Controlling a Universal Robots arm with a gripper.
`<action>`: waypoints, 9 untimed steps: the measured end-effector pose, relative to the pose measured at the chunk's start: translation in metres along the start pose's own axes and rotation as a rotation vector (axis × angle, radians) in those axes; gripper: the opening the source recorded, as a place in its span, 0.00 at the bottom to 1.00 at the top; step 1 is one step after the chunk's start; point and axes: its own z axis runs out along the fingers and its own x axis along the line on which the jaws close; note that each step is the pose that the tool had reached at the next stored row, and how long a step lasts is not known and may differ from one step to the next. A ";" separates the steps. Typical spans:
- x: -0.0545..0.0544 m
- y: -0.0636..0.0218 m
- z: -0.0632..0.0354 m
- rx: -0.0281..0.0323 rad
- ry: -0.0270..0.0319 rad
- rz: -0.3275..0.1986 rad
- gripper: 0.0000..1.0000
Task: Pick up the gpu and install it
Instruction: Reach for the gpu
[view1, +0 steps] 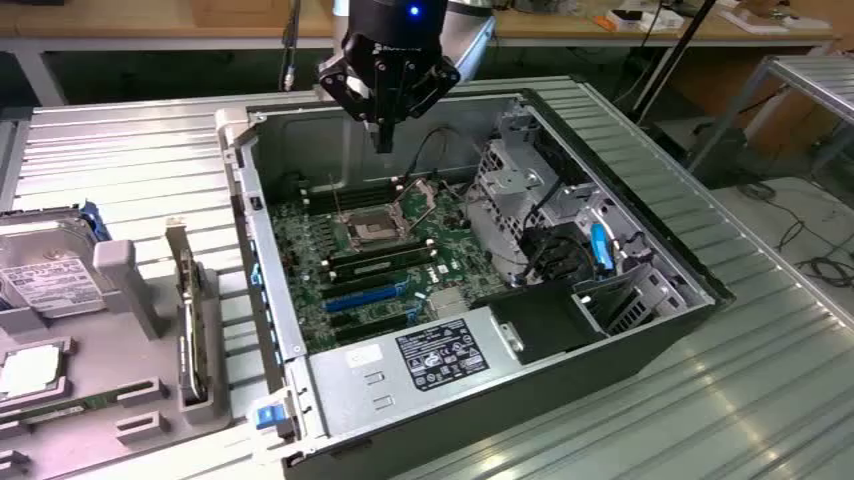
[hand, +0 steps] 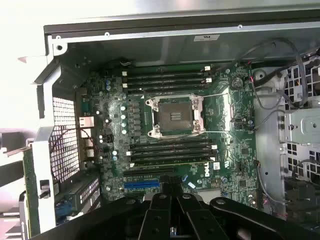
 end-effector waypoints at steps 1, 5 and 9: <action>0.000 0.0000 0.0000 0.0000 0.0000 0.000 0.11; 0.013 -0.0010 -0.0003 -0.0001 -0.0009 0.000 0.11; 0.030 -0.0023 -0.0008 -0.0002 -0.0021 0.000 0.11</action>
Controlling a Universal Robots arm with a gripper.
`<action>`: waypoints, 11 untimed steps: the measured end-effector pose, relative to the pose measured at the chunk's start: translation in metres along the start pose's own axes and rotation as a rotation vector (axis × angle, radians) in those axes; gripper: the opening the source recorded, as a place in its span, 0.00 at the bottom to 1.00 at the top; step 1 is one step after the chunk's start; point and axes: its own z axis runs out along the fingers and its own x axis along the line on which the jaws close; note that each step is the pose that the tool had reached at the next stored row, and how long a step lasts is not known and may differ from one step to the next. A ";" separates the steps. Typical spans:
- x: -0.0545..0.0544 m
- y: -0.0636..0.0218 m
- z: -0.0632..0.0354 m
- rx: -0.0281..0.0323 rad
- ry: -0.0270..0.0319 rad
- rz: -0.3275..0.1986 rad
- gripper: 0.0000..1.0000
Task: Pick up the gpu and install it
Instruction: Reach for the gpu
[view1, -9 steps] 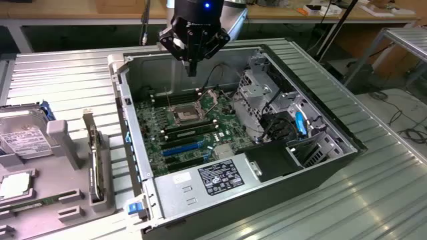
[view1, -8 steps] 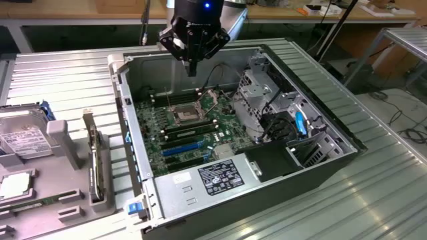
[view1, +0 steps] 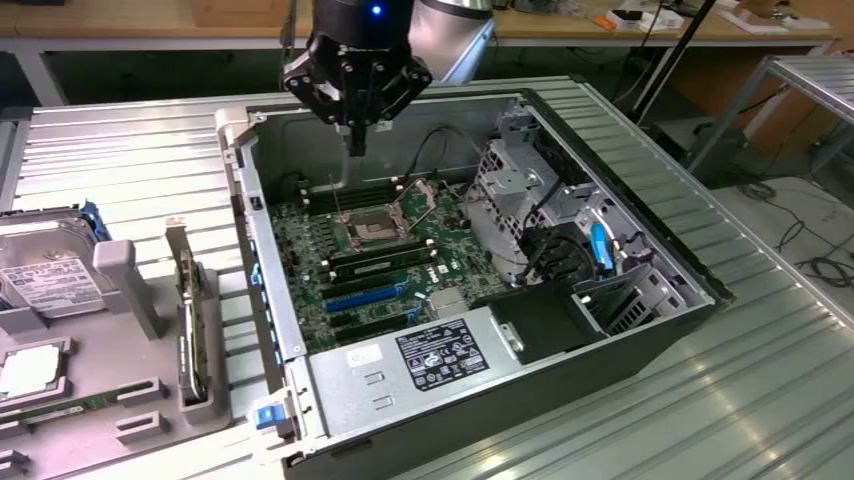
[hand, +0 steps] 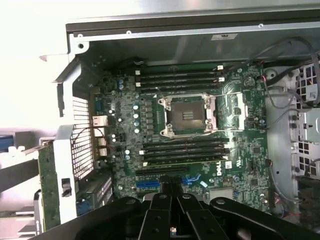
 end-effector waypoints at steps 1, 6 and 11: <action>0.004 -0.0004 -0.0001 0.0000 -0.0003 0.000 0.11; 0.052 -0.0041 -0.0016 -0.0001 -0.0022 0.000 0.11; 0.072 -0.0056 -0.0021 -0.0002 -0.0025 0.000 0.11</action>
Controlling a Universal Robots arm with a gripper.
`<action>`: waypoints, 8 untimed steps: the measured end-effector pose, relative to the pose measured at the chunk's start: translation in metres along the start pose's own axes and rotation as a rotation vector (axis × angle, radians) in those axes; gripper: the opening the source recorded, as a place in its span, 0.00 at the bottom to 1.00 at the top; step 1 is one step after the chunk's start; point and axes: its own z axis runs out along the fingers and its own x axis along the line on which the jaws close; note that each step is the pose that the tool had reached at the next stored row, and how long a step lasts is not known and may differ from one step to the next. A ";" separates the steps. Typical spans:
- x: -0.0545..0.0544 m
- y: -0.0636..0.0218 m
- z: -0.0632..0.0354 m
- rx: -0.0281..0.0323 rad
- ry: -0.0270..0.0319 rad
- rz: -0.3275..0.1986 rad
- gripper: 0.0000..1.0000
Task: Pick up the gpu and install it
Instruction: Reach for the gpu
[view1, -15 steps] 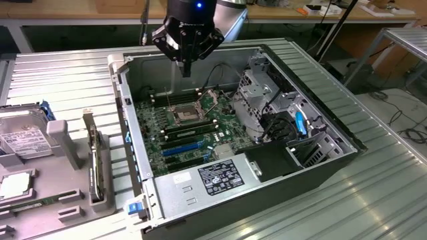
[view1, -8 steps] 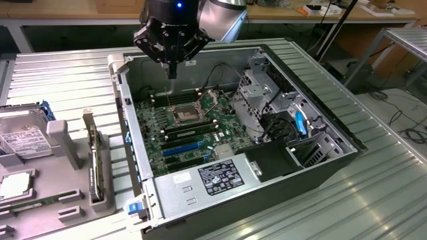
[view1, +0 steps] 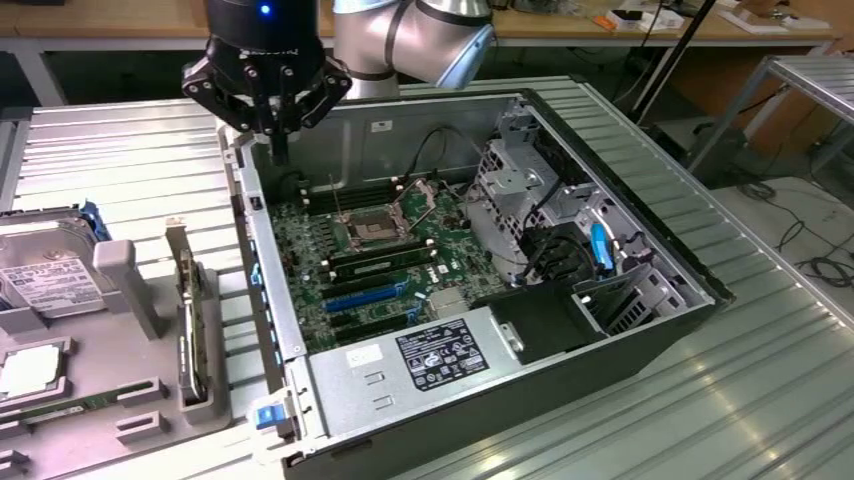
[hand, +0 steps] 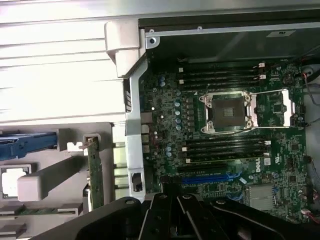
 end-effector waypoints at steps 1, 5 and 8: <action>0.003 -0.0003 -0.0001 0.0000 0.0000 0.000 0.11; 0.026 -0.0020 -0.0008 -0.0001 -0.0006 0.000 0.11; 0.050 -0.0038 -0.0015 -0.0001 -0.0010 0.000 0.11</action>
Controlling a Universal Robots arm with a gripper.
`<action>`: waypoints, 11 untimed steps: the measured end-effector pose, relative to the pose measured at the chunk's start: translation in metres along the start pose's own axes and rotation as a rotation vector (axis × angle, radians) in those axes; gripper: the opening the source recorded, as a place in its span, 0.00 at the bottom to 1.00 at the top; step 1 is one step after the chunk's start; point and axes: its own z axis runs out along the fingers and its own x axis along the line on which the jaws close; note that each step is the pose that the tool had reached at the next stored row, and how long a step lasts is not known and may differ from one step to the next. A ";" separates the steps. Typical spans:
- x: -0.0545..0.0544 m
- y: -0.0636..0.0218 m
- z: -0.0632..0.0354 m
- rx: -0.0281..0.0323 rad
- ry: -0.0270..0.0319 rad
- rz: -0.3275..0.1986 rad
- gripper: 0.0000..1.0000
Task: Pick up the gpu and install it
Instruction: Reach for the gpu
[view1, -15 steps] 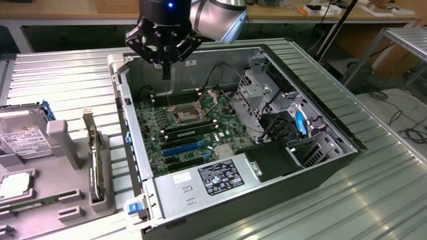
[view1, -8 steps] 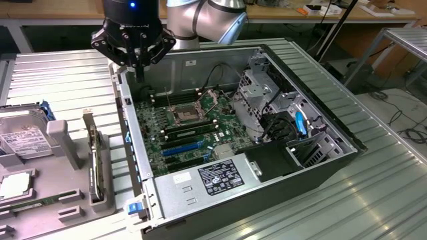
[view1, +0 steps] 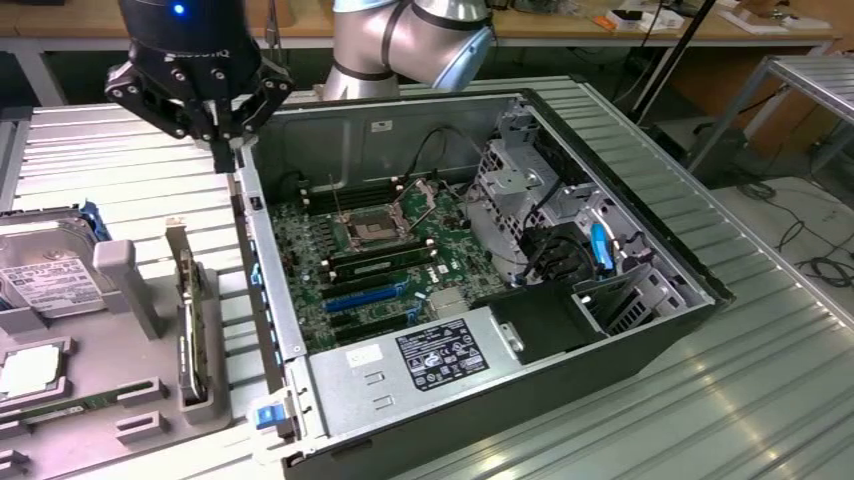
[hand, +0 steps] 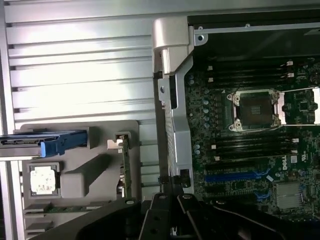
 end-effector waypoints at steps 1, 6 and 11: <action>0.011 -0.0008 -0.0004 0.0001 0.0000 0.000 0.11; 0.032 -0.0032 -0.0011 0.0000 -0.0001 0.000 0.11; 0.040 -0.0041 -0.0014 0.0000 -0.0001 0.000 0.11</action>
